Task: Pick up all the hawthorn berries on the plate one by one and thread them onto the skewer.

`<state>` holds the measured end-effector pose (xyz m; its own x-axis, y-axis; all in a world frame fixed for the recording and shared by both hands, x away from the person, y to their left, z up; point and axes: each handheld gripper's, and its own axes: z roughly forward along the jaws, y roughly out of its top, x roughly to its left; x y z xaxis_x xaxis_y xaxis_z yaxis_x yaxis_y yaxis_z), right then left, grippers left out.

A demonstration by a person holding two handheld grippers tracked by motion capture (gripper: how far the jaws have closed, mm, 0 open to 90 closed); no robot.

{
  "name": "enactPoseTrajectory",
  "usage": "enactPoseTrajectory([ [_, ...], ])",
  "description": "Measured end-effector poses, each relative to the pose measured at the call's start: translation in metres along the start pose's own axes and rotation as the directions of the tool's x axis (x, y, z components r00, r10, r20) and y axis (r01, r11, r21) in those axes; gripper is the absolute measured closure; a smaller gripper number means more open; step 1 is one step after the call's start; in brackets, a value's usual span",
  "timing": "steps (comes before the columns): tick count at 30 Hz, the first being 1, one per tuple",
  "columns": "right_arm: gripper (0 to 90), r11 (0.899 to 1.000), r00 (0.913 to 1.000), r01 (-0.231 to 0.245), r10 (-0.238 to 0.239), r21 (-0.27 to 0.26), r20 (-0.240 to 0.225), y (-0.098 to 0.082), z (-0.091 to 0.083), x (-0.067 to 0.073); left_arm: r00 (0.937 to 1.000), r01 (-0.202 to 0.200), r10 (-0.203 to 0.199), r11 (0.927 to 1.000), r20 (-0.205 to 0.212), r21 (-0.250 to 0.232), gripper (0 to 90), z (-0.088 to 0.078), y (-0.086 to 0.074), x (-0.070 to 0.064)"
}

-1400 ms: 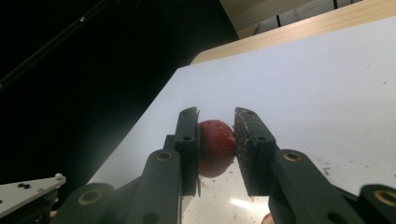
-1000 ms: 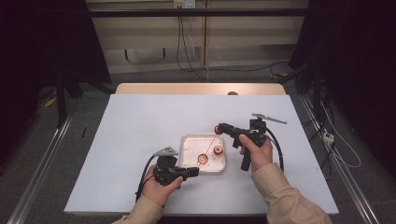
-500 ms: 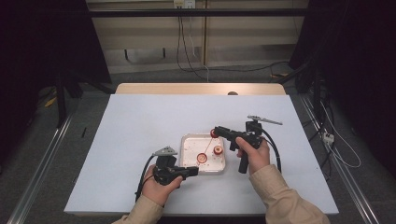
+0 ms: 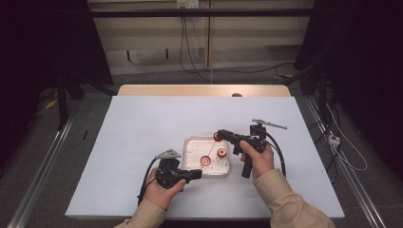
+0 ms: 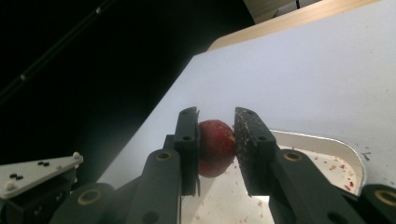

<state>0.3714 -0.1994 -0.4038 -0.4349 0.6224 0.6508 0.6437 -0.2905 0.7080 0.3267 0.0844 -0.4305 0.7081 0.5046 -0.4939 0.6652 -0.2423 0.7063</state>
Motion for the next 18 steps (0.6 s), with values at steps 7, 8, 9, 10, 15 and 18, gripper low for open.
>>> enactPoseTrajectory([
  [7, 58.7, 1.000, 0.9997, -0.021, 0.021, -0.009, -0.008, -0.0005, 0.0012, -0.0002, 1.0000, 0.001, -0.001, 1.0000, -0.006, -0.009, 89.9, -0.0008, -0.0002, 0.0009],
  [8, 56.5, 1.000, 0.9998, -0.019, 0.019, -0.007, 0.001, -0.0012, 0.0012, 0.0004, 1.0000, 0.003, -0.003, 0.9999, -0.009, -0.014, 89.9, -0.0011, -0.0002, 0.0008],
  [9, 56.3, 1.000, 0.9996, -0.027, 0.027, -0.007, 0.000, -0.0020, 0.0012, 0.0004, 1.0000, 0.003, -0.003, 0.9999, -0.008, -0.017, 89.9, -0.0013, -0.0003, 0.0010],
  [10, 56.3, 0.999, 0.9995, -0.032, 0.032, -0.002, -0.005, -0.0030, 0.0015, 0.0001, 0.9999, 0.006, -0.006, 0.9998, -0.008, -0.018, 89.9, -0.0014, -0.0003, 0.0006],
  [15, 65.6, 0.999, 0.9988, -0.042, 0.042, 0.018, -0.024, -0.0083, 0.0052, 0.0007, 1.0000, -0.008, 0.008, 0.9999, 0.005, -0.009, 89.9, 0.0009, -0.0005, -0.0010],
  [18, 68.0, 0.999, 0.9990, -0.033, 0.034, 0.016, -0.030, -0.0094, 0.0070, 0.0025, 0.9999, -0.008, 0.008, 1.0000, 0.006, 0.000, 89.9, 0.0018, -0.0010, -0.0020],
])
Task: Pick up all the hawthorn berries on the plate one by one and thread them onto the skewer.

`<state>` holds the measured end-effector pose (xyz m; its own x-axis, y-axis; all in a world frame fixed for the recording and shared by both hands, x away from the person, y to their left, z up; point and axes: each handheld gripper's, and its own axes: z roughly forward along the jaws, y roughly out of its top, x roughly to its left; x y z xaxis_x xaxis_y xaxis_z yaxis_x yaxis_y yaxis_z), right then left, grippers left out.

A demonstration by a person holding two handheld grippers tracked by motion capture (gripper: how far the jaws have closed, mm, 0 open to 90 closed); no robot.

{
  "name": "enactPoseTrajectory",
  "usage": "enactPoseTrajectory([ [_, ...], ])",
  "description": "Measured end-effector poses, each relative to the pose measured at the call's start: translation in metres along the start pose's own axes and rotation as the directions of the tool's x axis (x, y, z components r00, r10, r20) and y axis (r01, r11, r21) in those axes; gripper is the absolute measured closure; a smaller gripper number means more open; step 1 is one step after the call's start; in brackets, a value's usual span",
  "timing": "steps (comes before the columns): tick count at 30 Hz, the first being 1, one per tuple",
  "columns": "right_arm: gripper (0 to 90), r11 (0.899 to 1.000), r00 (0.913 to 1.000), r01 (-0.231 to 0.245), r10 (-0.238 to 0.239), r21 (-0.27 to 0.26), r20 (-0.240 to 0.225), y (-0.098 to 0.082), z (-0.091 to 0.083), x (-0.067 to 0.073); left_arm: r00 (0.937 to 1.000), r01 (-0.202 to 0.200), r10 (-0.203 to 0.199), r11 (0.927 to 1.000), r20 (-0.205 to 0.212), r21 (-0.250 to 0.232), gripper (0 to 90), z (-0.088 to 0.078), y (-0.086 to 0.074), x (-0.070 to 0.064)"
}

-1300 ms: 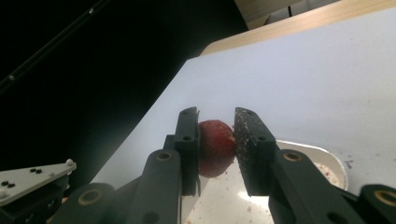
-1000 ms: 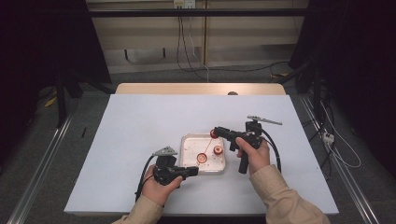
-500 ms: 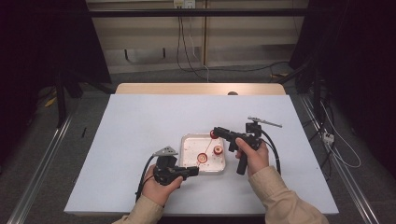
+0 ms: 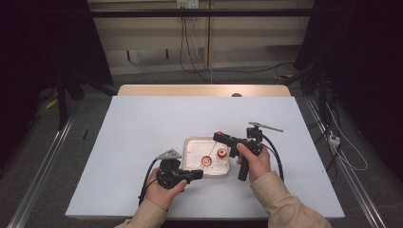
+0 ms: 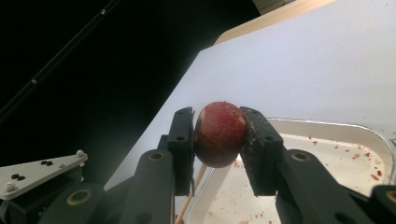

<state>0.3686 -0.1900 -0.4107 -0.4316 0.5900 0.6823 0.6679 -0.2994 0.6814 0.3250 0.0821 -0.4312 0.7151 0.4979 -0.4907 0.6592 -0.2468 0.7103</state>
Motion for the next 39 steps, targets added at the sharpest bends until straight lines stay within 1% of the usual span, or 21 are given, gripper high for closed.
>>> enactPoseTrajectory([
  [2, 68.5, 1.000, 1.0000, -0.002, 0.002, 0.006, -0.009, -0.0002, 0.0001, 0.0003, 1.0000, -0.002, 0.002, 1.0000, 0.000, 0.007, 89.9, 0.0008, -0.0001, -0.0006],
  [3, 68.7, 1.000, 0.9999, -0.004, 0.004, 0.006, -0.010, -0.0004, 0.0003, -0.0001, 0.9999, -0.015, 0.015, 0.9998, 0.002, 0.015, 90.0, 0.0009, 0.0002, -0.0005],
  [4, 69.0, 1.000, 0.9999, -0.007, 0.007, 0.009, -0.012, -0.0005, 0.0003, -0.0002, 0.9999, -0.015, 0.015, 0.9996, 0.006, 0.023, 90.0, 0.0017, 0.0003, -0.0015],
  [7, 69.7, 1.000, 0.9998, 0.003, -0.003, 0.018, -0.019, -0.0011, 0.0008, 0.0006, 0.9997, -0.024, 0.024, 0.9993, -0.008, 0.030, 90.0, 0.0018, 0.0004, -0.0021],
  [8, 69.8, 1.000, 0.9998, 0.009, -0.009, 0.017, -0.015, -0.0010, 0.0005, 0.0011, 0.9999, -0.012, 0.012, 0.9996, -0.003, 0.026, 90.0, 0.0019, 0.0002, -0.0020],
  [10, 70.1, 1.000, 0.9998, 0.011, -0.010, 0.018, -0.020, -0.0010, 0.0003, 0.0014, 0.9998, -0.019, 0.019, 0.9995, -0.008, 0.025, 90.0, 0.0012, 0.0002, -0.0012],
  [11, 70.1, 1.000, 0.9998, 0.013, -0.013, 0.016, -0.016, -0.0012, 0.0000, 0.0018, 0.9999, -0.009, 0.010, 0.9998, -0.011, 0.016, 90.0, 0.0010, 0.0000, -0.0014],
  [14, 70.1, 1.000, 0.9998, 0.015, -0.015, 0.006, -0.014, -0.0012, -0.0001, 0.0019, 0.9999, -0.007, 0.007, 0.9998, -0.012, 0.016, 90.0, 0.0010, 0.0004, -0.0015],
  [16, 69.8, 1.000, 0.9999, 0.008, -0.008, 0.008, -0.011, -0.0017, -0.0005, 0.0016, 1.0000, -0.007, 0.008, 0.9997, -0.002, 0.023, 90.0, 0.0006, 0.0012, -0.0016],
  [18, 69.8, 1.000, 0.9997, -0.012, 0.012, 0.004, -0.019, -0.0016, -0.0004, 0.0003, 0.9999, -0.012, 0.013, 0.9996, -0.006, 0.025, 90.0, 0.0005, 0.0018, -0.0026],
  [21, 69.6, 1.000, 0.9997, -0.016, 0.016, 0.009, -0.018, -0.0013, 0.0004, -0.0003, 0.9999, -0.011, 0.011, 0.9990, -0.004, 0.043, 90.0, 0.0011, 0.0016, -0.0016],
  [23, 69.8, 1.000, 0.9998, -0.012, 0.012, 0.010, -0.018, -0.0021, 0.0018, 0.0005, 0.9998, -0.020, 0.020, 0.9985, 0.001, 0.050, 90.0, 0.0019, 0.0015, -0.0021],
  [25, 70.2, 1.000, 0.9995, -0.016, 0.016, 0.008, -0.028, -0.0020, 0.0025, 0.0011, 0.9999, -0.016, 0.016, 0.9988, 0.000, 0.046, 90.0, 0.0015, 0.0019, -0.0026],
  [27, 70.8, 1.000, 0.9999, -0.009, 0.009, 0.005, -0.014, -0.0024, 0.0030, 0.0032, 0.9996, -0.019, 0.020, 0.9989, -0.022, 0.042, 90.0, 0.0013, 0.0014, -0.0027],
  [29, 71.7, 1.000, 0.9997, -0.009, 0.009, 0.005, -0.021, -0.0021, 0.0027, 0.0056, 0.9993, -0.017, 0.018, 0.9993, -0.031, 0.032, 90.0, 0.0009, 0.0010, -0.0038],
  [30, 71.8, 1.000, 0.9999, 0.005, -0.005, 0.005, -0.014, -0.0020, 0.0022, 0.0067, 0.9993, -0.018, 0.019, 0.9994, -0.031, 0.028, 90.0, 0.0005, 0.0015, -0.0045],
  [31, 72.0, 1.000, 0.9998, 0.004, -0.004, -0.001, -0.021, -0.0020, 0.0015, 0.0073, 0.9994, -0.017, 0.018, 0.9995, -0.029, 0.026, 90.0, -0.0001, 0.0019, -0.0044],
  [34, 72.5, 1.000, 0.9996, 0.024, -0.024, -0.002, -0.014, -0.0024, -0.0005, 0.0086, 0.9990, -0.013, 0.014, 0.9997, -0.043, 0.020, 90.0, -0.0010, 0.0015, -0.0029],
  [35, 72.7, 0.999, 0.9992, 0.035, -0.035, 0.000, -0.018, -0.0026, -0.0009, 0.0089, 0.9992, -0.001, 0.002, 0.9999, -0.040, 0.016, 90.0, -0.0004, 0.0010, -0.0030],
  [37, 72.9, 0.999, 0.9993, 0.032, -0.032, 0.000, -0.018, -0.0041, -0.0018, 0.0094, 0.9988, -0.006, 0.007, 0.9999, -0.048, 0.015, 90.0, -0.0004, 0.0007, -0.0033],
  [39, 72.8, 0.999, 0.9993, 0.037, -0.037, -0.004, -0.006, -0.0051, -0.0023, 0.0095, 0.9990, -0.003, 0.003, 0.9998, -0.044, 0.018, 90.0, 0.0004, 0.0016, -0.0028],
])
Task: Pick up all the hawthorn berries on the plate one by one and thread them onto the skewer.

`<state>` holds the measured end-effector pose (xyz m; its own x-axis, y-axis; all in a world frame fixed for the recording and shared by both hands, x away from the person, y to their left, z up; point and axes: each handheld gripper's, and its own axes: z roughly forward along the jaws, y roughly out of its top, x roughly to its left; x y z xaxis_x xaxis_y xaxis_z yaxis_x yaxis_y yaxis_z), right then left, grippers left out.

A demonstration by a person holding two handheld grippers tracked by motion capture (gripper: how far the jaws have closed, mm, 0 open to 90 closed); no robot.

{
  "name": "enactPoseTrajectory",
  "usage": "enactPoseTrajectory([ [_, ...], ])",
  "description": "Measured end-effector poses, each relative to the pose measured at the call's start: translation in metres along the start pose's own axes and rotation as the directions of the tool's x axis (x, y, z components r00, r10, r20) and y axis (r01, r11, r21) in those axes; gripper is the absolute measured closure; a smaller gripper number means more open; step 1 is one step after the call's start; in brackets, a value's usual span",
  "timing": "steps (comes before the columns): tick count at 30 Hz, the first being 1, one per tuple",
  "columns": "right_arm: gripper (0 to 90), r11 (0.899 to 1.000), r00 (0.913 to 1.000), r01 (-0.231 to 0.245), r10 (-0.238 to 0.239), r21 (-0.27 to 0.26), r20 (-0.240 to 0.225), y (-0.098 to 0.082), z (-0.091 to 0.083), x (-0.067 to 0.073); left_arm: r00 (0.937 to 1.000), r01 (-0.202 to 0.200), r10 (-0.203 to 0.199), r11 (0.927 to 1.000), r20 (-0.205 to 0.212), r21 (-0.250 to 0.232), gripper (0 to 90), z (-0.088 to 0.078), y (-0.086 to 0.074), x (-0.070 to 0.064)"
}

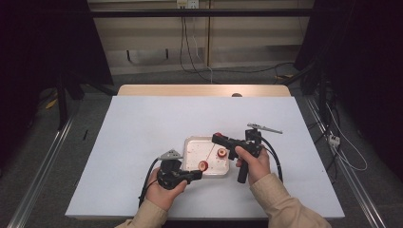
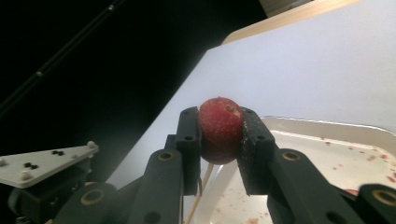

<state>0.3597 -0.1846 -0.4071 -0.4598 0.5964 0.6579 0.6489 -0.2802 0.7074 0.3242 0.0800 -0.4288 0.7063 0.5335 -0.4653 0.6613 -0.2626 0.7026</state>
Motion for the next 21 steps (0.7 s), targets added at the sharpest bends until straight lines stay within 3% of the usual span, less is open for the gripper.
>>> enactPoseTrajectory([
  [3, 72.3, 0.999, 0.9986, -0.047, 0.046, -0.015, -0.024, 0.0009, -0.0006, -0.0016, 0.9998, -0.016, 0.016, 0.9998, 0.013, -0.008, 90.0, 0.0004, 0.0010, -0.0020],
  [5, 69.6, 0.999, 0.9996, -0.023, 0.022, -0.024, -0.018, 0.0014, 0.0008, -0.0028, 0.9995, -0.029, 0.029, 0.9996, 0.014, -0.006, 90.0, 0.0005, 0.0016, -0.0043],
  [8, 67.1, 0.998, 0.9987, -0.049, 0.048, -0.046, -0.019, 0.0027, 0.0016, -0.0047, 0.9996, -0.018, 0.018, 0.9998, 0.021, -0.004, 90.0, 0.0005, 0.0007, -0.0032],
  [11, 71.5, 0.995, 0.9973, -0.071, 0.070, -0.064, -0.019, 0.0043, 0.0016, -0.0062, 0.9997, -0.017, 0.017, 0.9998, 0.018, -0.009, 90.0, 0.0001, 0.0002, -0.0024],
  [19, 72.5, 0.996, 0.9982, -0.058, 0.059, -0.060, 0.010, 0.0001, 0.0011, -0.0048, 0.9996, -0.027, 0.027, 0.9996, -0.002, 0.002, 90.0, 0.0018, -0.0011, -0.0065],
  [21, 72.5, 0.996, 0.9983, -0.056, 0.057, -0.066, 0.016, -0.0009, -0.0003, -0.0046, 0.9999, -0.008, 0.008, 1.0000, 0.007, -0.004, 90.0, 0.0009, -0.0009, -0.0043],
])
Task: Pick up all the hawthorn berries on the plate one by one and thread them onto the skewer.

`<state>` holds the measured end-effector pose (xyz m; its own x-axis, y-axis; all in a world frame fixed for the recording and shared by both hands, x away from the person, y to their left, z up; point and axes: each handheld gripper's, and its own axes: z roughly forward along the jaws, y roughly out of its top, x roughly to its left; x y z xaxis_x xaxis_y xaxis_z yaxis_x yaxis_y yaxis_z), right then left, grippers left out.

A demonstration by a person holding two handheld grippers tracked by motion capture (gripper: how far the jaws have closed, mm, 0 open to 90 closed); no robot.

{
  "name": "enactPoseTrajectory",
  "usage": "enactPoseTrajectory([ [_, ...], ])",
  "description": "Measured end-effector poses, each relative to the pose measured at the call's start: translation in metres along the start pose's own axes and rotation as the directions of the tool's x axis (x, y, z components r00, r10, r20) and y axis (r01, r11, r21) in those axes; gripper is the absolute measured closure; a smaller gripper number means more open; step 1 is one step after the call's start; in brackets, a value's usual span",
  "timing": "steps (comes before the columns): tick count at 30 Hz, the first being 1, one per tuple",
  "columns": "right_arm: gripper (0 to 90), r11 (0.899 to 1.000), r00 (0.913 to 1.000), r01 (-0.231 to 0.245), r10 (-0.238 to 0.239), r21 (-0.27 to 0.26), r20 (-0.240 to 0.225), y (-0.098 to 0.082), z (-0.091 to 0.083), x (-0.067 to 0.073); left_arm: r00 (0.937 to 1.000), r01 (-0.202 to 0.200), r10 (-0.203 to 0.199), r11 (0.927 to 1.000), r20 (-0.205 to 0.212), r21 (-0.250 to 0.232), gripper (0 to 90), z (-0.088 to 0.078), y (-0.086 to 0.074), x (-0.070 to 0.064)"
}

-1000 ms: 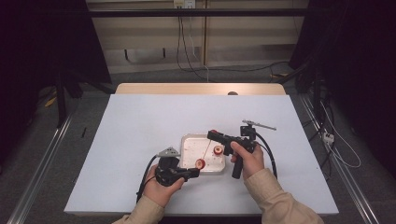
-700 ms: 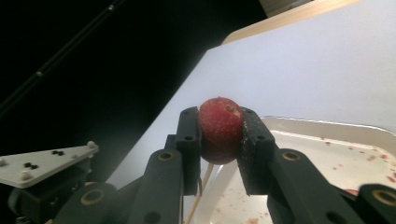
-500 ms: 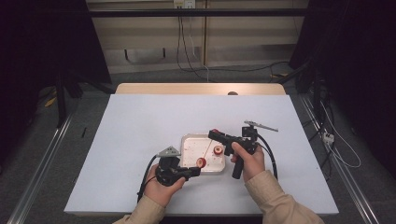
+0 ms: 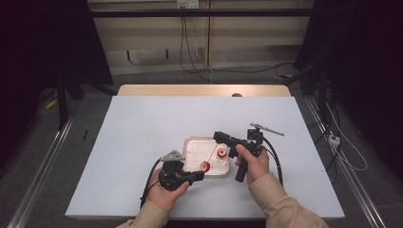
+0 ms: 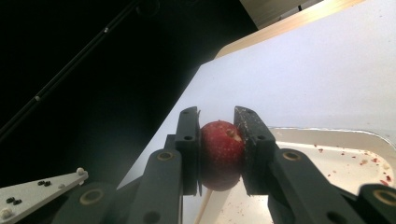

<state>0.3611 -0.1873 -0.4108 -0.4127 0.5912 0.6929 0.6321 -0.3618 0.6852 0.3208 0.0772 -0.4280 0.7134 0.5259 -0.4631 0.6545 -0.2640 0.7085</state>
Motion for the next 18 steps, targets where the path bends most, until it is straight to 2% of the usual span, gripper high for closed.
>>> enactPoseTrajectory([
  [2, 72.5, 1.000, 1.0000, 0.006, -0.006, 0.001, 0.006, -0.0014, -0.0004, -0.0014, 1.0000, 0.009, -0.009, 0.9999, 0.002, 0.010, 90.0, 0.0005, -0.0002, 0.0007],
  [4, 72.6, 1.000, 1.0000, -0.004, 0.004, 0.001, 0.005, -0.0030, -0.0004, -0.0026, 1.0000, -0.004, 0.004, 0.9998, 0.006, 0.018, 90.0, 0.0018, 0.0000, -0.0001],
  [7, 72.6, 1.000, 1.0000, -0.003, 0.003, 0.007, 0.008, -0.0049, 0.0017, -0.0018, 1.0000, -0.001, 0.001, 0.9996, -0.006, 0.029, 90.0, 0.0045, -0.0009, -0.0017],
  [10, 72.6, 1.000, 0.9999, 0.012, -0.012, 0.010, 0.008, -0.0046, 0.0022, 0.0011, 0.9999, 0.015, -0.015, 0.9999, -0.002, 0.001, 90.0, 0.0007, 0.0006, 0.0010],
  [14, 72.7, 1.000, 1.0000, 0.003, -0.003, 0.010, -0.002, -0.0048, 0.0030, 0.0016, 0.9997, 0.022, -0.022, 0.9996, 0.004, 0.017, 90.0, 0.0035, -0.0002, 0.0021],
  [15, 72.8, 1.000, 0.9999, 0.012, -0.012, 0.011, -0.002, -0.0057, 0.0039, 0.0028, 0.9999, 0.012, -0.011, 0.9998, -0.005, 0.014, 90.0, 0.0036, -0.0004, 0.0017],
  [18, 72.8, 1.000, 0.9999, 0.012, -0.012, 0.006, 0.003, -0.0057, 0.0047, 0.0037, 0.9997, 0.025, -0.025, 0.9997, -0.001, 0.005, 90.0, 0.0034, 0.0001, 0.0005],
])
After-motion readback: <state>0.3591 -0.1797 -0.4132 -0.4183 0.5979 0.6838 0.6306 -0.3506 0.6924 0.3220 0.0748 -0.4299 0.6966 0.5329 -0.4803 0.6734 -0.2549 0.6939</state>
